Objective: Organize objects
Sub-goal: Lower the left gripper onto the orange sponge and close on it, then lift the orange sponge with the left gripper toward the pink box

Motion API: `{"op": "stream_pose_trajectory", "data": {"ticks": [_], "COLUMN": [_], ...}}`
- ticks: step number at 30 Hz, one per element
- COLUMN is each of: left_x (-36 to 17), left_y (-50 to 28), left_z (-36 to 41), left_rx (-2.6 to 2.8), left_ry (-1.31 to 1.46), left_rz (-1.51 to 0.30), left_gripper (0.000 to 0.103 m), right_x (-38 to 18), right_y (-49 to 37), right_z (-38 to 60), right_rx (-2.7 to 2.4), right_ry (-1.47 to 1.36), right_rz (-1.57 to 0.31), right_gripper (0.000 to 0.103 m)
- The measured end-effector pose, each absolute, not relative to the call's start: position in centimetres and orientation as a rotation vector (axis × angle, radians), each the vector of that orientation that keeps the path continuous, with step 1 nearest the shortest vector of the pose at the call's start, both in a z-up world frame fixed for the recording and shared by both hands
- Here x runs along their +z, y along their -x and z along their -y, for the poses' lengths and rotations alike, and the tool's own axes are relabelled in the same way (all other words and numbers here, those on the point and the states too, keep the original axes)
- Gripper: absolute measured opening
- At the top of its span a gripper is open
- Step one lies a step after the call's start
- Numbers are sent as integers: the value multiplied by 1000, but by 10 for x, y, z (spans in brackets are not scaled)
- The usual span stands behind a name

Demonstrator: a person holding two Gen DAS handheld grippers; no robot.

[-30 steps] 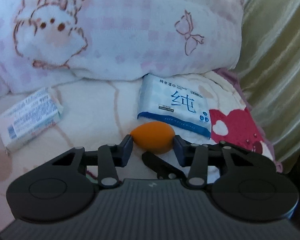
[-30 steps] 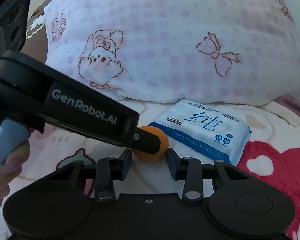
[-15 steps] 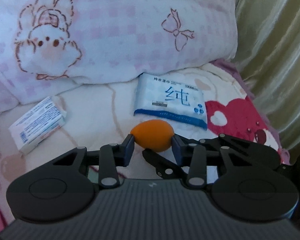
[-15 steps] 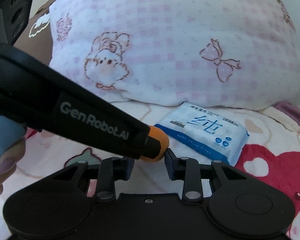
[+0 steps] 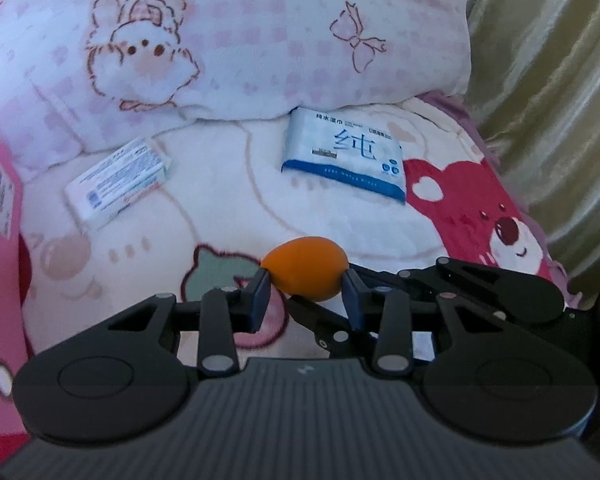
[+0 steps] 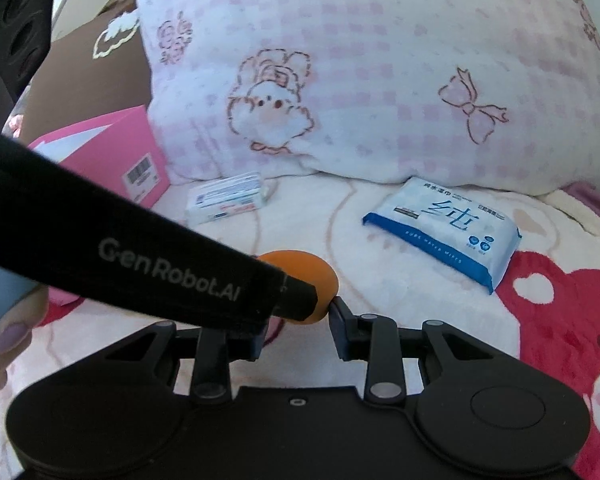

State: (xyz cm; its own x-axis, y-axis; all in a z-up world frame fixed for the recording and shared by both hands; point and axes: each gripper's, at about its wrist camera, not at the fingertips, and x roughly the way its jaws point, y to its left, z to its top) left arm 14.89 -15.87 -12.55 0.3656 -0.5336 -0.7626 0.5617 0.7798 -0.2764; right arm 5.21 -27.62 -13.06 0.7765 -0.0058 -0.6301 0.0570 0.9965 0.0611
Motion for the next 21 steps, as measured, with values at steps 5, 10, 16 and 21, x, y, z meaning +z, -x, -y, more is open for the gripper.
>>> {"op": "stream_pose_trajectory", "data": {"ticks": [5, 10, 16, 21], "left_x": [-116, -109, -98, -87], "left_y": [-133, -120, -103, -88], "left_z": [146, 131, 111, 100], "left_rx": [-691, -676, -701, -706], "left_ry": [-43, -38, -37, -92], "left_rz": [-975, -991, -997, -1002], "left_gripper": [37, 37, 37, 37], "right_x": [-120, -112, -98, -87], "right_y": [-43, -33, -17, -8], "right_z": [262, 243, 228, 208], "right_rx": [-22, -12, -3, 6], "right_ry": [-81, -58, -79, -51], "right_rz": [-701, -711, -718, -744], "right_gripper": [37, 37, 37, 37]}}
